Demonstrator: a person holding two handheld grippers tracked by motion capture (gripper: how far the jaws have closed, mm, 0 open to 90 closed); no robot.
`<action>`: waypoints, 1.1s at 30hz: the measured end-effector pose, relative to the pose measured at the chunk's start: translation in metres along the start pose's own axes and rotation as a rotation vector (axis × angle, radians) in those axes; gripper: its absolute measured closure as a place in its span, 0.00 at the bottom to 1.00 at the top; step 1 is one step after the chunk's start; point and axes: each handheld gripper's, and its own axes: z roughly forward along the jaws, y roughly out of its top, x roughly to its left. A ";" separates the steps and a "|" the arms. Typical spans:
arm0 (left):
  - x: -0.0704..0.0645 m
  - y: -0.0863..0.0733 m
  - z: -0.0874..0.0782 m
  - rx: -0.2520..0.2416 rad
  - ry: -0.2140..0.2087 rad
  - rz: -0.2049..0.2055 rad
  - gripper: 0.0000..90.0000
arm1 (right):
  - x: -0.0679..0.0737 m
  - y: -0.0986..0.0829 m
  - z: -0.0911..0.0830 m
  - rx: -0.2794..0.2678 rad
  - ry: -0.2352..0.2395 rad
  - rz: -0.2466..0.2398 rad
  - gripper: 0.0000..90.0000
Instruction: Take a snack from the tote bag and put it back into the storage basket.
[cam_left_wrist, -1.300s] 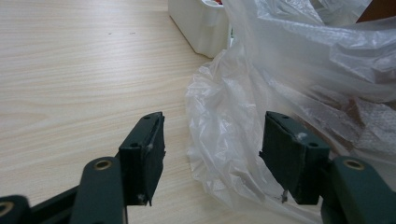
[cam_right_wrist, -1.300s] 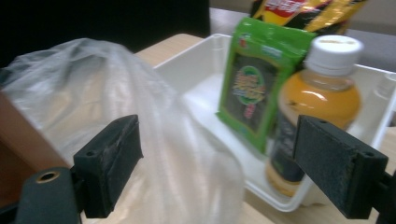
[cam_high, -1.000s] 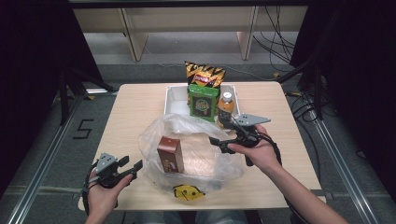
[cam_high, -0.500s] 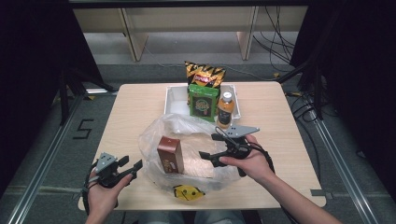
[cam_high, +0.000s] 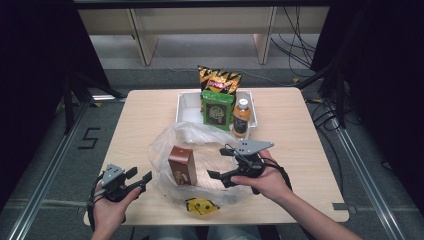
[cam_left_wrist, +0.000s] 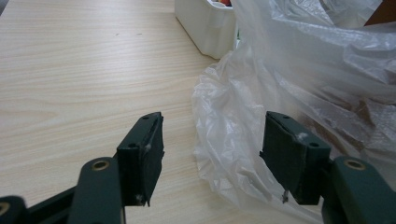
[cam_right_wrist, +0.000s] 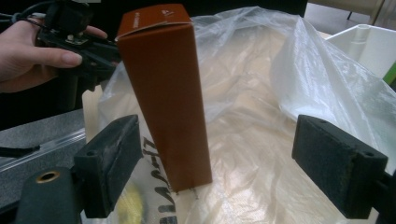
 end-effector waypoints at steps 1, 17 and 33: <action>0.000 0.000 0.000 -0.003 0.002 -0.003 0.42 | 0.001 0.000 0.001 -0.004 0.018 -0.001 0.18; -0.002 0.002 -0.003 -0.017 0.001 0.008 0.42 | 0.014 0.007 0.001 -0.008 0.040 -0.029 0.18; -0.002 0.007 -0.010 -0.052 0.002 0.010 0.42 | 0.016 0.013 0.013 -0.003 0.048 -0.030 0.18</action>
